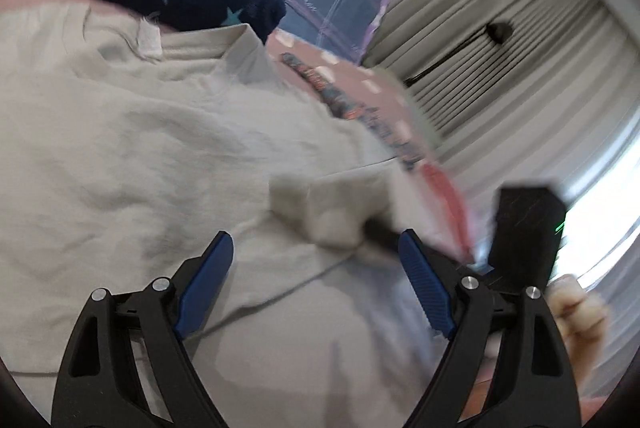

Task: Fold small clothes
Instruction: 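Grasp the shirt's sleeve end with the right gripper and lift it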

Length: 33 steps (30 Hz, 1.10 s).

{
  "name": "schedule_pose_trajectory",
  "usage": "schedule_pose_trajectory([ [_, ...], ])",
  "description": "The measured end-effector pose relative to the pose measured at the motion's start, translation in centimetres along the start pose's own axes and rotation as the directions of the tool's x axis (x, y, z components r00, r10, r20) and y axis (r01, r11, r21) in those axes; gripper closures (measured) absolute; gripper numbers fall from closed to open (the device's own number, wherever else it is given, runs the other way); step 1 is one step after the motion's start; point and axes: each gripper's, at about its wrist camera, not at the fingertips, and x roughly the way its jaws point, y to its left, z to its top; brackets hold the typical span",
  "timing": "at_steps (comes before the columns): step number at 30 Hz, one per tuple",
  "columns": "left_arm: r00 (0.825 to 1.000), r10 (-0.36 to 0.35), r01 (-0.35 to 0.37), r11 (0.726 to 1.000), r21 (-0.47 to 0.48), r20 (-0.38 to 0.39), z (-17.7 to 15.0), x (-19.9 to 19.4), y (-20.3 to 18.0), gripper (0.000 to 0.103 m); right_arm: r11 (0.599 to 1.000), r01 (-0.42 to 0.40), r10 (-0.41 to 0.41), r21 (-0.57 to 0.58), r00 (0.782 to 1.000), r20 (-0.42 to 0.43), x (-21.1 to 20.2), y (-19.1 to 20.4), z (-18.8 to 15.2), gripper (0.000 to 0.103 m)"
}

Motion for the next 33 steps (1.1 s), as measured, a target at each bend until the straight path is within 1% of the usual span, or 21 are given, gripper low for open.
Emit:
schedule_pose_trajectory([
  [2,0.999,-0.044,0.044,0.998,-0.037,-0.004,0.1,0.1,0.1,0.018,1.000,-0.018,0.018,-0.013,1.000,-0.007,0.0,-0.1,-0.8,0.099],
  [4,0.998,-0.057,0.057,0.997,-0.049,-0.005,0.1,0.3,0.0,0.018,0.997,-0.041,0.040,-0.059,0.999,-0.014,-0.2,0.5,-1.6,0.099],
  [7,0.999,-0.048,0.047,0.997,-0.053,-0.019,0.1,0.8,-0.5,0.017,0.994,-0.057,0.057,-0.094,0.998,-0.009,-0.4,1.4,-2.7,0.096],
  [10,0.999,-0.020,0.018,0.998,-0.058,-0.035,0.2,1.1,-0.7,0.017,0.992,-0.079,0.079,-0.096,0.997,0.000,-0.6,1.3,-2.9,0.095],
  [13,0.998,-0.010,0.006,0.997,-0.082,-0.057,0.4,1.3,-0.7,0.017,0.991,-0.097,0.098,-0.091,0.995,0.007,-0.8,1.2,-3.0,0.095],
  [17,0.993,-0.043,0.025,0.988,-0.153,-0.113,0.7,2.3,-1.2,0.018,0.988,-0.106,0.107,-0.110,0.994,0.002,-0.9,1.5,-3.0,0.095],
  [20,0.988,0.011,-0.039,0.984,-0.176,-0.155,1.0,3.6,-1.5,0.018,0.985,-0.092,0.092,-0.147,0.996,-0.011,-0.8,2.2,-3.2,0.095],
  [21,0.985,0.029,-0.061,0.980,-0.187,-0.169,1.2,4.2,-1.4,0.019,0.983,-0.090,0.089,-0.162,0.996,-0.015,-0.7,2.5,-3.3,0.094],
  [22,0.980,0.053,-0.093,0.975,-0.202,-0.191,1.3,5.1,-1.2,0.032,0.981,-0.088,0.087,-0.174,0.996,-0.016,-0.7,2.6,-3.4,0.094],
  [23,0.972,0.083,-0.129,0.970,-0.206,-0.219,1.4,5.9,-1.1,0.066,0.979,-0.088,0.087,-0.183,0.996,-0.016,-0.7,2.8,-3.5,0.094],
  [24,0.965,0.103,-0.155,0.966,-0.208,-0.242,1.4,6.5,-0.8,0.089,0.978,-0.091,0.090,-0.189,0.996,-0.016,-0.7,2.9,-3.5,0.092],
  [25,0.958,0.112,-0.173,0.960,-0.222,-0.265,1.4,7.3,-0.7,0.101,0.977,-0.101,0.099,-0.190,0.995,-0.020,-0.7,2.9,-3.6,0.092],
  [26,0.957,0.129,-0.190,0.956,-0.222,-0.260,1.5,7.4,-0.8,0.101,0.977,-0.106,0.104,-0.186,0.994,-0.023,-0.7,2.8,-3.6,0.090],
  [27,0.957,0.152,-0.205,0.957,-0.204,-0.247,1.7,7.2,-1.1,0.101,0.977,-0.111,0.108,-0.182,0.994,-0.023,-0.8,2.7,-3.5,0.087],
  [28,0.960,0.172,-0.210,0.963,-0.166,-0.219,2.3,6.9,-2.1,0.101,0.977,-0.123,0.121,-0.173,0.992,-0.019,-0.9,2.5,-3.5,0.080],
  [30,0.966,0.186,-0.207,0.972,-0.107,-0.178,3.3,6.0,-3.9,0.101,0.976,-0.143,0.146,-0.163,0.989,0.011,-1.6,2.2,-3.4,0.071],
  [31,0.969,0.191,-0.204,0.976,-0.072,-0.157,3.9,5.5,-5.0,0.101,0.976,-0.145,0.152,-0.160,0.988,0.031,-2.0,2.1,-3.4,0.069],
  [32,0.971,0.205,-0.209,0.978,-0.015,-0.124,4.9,4.6,-6.7,0.101,0.976,-0.152,0.161,-0.158,0.986,0.048,-2.4,2.0,-3.4,0.068],
  [33,0.970,0.218,-0.217,0.976,0.019,-0.107,5.4,4.0,-7.6,0.101,0.974,-0.162,0.173,-0.160,0.983,0.062,-2.8,1.9,-3.4,0.066],
])
